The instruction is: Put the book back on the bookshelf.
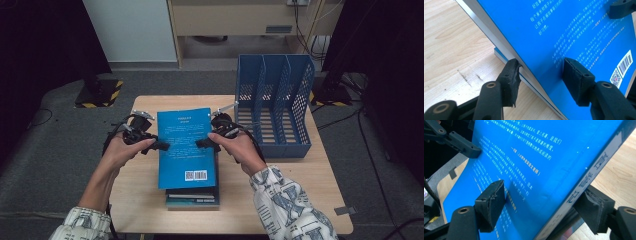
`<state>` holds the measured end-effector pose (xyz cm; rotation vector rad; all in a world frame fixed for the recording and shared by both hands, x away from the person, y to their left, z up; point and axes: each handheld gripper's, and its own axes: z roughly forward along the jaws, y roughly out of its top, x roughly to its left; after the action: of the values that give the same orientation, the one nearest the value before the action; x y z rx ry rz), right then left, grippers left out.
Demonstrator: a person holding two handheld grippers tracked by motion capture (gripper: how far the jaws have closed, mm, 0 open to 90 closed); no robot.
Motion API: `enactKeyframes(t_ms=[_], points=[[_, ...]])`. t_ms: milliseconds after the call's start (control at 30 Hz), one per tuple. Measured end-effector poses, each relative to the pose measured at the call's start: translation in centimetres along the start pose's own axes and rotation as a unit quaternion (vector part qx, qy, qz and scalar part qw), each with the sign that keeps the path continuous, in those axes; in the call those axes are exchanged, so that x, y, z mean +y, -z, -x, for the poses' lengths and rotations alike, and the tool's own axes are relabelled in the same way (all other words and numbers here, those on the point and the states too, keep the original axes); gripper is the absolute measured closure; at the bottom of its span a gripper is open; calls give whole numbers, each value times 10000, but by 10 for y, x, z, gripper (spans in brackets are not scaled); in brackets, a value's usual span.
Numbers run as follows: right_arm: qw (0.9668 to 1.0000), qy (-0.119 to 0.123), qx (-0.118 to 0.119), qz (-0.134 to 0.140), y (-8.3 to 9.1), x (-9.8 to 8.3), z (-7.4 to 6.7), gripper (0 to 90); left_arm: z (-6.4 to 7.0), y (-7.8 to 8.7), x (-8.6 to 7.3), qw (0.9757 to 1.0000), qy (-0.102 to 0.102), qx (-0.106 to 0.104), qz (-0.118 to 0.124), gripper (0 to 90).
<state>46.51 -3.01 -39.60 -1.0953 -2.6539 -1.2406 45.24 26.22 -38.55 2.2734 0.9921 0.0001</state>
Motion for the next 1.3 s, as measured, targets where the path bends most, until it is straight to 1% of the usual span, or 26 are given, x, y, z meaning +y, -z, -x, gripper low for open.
enactKeyframes(t_ms=[100,133,167,200,233,267,300,367,400,433,567,667,767,967,1100,1300], points=[[10000,-26,-3,40,1,3,0,267,1,1,4,10000,-17,11,19,490],[10000,-29,38,50,1,4,1,267,1,2,6,10000,-72,9,-9,493],[9999,-62,121,43,1,5,1,276,2,2,7,10000,-83,6,9,499],[9998,-48,185,47,1,5,2,294,2,2,8,9999,-139,6,-5,505],[9992,-70,370,105,1,6,1,351,3,2,9,9999,-141,-58,54,511],[9989,-67,423,167,1,7,0,332,5,3,11,9998,-180,-70,51,514],[9991,-87,379,158,2,9,-2,342,6,3,12,9998,-169,-56,38,515],[9991,-101,348,210,5,11,-1,359,6,4,12,9998,-177,-18,-5,515],[9993,-64,279,222,6,13,-1,360,6,3,12,9998,-179,-23,2,516],[9995,-74,272,161,7,13,-1,359,6,3,12,9998,-181,-29,5,516],[9997,-40,191,137,6,14,-3,351,4,3,11,9998,-165,-56,15,518],[9997,-49,202,125,5,14,-1,351,5,2,12,9999,-140,-49,-7,519],[9997,-112,227,57,4,16,0,351,4,2,13,9999,-141,-32,-64,521],[9996,-91,260,1,4,20,0,362,3,6,16,9997,-190,-56,-135,533],[9995,-93,296,-1,5,26,3,382,1,11,21,9995,-248,-44,-188,548],[9996,-66,284,-16,5,39,6,403,-7,16,30,9994,-272,-29,-208,560]])
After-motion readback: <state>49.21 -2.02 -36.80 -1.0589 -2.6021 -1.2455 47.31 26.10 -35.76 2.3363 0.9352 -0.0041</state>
